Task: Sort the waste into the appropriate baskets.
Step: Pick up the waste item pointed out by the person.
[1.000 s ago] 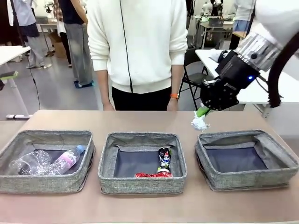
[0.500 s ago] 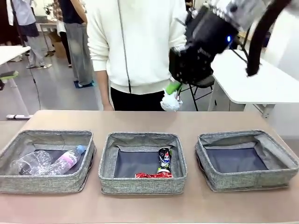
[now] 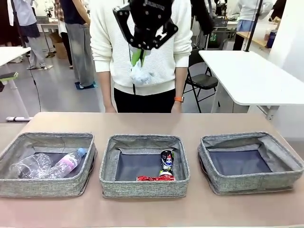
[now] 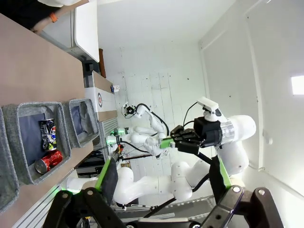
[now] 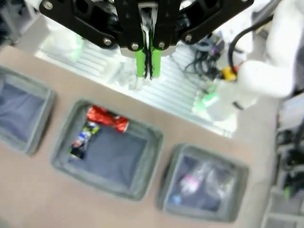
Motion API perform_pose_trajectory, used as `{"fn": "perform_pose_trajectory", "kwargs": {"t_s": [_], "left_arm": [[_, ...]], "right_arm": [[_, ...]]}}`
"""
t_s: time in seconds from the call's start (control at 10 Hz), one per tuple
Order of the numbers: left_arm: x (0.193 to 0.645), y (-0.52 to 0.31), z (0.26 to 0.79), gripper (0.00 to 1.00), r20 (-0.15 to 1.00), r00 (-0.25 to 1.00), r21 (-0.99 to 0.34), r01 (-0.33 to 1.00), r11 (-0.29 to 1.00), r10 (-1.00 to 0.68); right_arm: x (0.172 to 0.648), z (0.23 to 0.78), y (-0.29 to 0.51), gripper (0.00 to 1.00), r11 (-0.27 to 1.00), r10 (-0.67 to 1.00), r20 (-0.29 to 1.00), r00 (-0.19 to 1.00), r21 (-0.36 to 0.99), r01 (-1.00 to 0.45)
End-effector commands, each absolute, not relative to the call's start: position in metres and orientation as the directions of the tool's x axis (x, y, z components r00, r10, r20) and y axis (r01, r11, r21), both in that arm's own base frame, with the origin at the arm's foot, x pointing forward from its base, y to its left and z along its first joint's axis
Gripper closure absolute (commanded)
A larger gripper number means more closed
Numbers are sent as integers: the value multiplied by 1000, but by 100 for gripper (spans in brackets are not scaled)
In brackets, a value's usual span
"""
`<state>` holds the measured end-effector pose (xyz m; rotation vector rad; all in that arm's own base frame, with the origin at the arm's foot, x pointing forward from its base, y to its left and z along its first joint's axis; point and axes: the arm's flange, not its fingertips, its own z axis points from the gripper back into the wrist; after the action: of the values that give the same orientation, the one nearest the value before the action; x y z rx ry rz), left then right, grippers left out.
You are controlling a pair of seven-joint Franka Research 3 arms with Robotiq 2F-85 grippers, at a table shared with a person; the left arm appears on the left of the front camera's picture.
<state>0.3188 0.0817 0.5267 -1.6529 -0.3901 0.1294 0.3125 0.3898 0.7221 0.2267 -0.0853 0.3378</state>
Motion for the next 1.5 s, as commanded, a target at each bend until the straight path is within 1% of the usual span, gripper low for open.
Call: {"fn": "perform_pose_trajectory", "kwargs": {"t_s": [0.0,0.3,0.5,0.6,0.7,1.4], "left_arm": [[318,81,529,0,161,930,-976,199,-84,330],[318,81,529,0,161,930,-976,199,-84,330],[318,81,529,0,161,930,-976,199,-84,330],[318,81,529,0,161,930,-976,199,-84,330],[318,81,529,0,161,930,-976,199,-84,330],[318,81,529,0,161,930,-976,199,-84,330]], "right_arm": [[318,748,406,96,951,282,120,952,95,-294],[316,778,409,96,963,259,141,956,34,-266],[320,795,405,96,967,242,173,955,35,-252],[324,790,407,96,966,240,177,954,55,-253],[314,778,390,96,958,273,165,948,44,-284],[314,778,390,96,958,273,165,948,44,-284]]}}
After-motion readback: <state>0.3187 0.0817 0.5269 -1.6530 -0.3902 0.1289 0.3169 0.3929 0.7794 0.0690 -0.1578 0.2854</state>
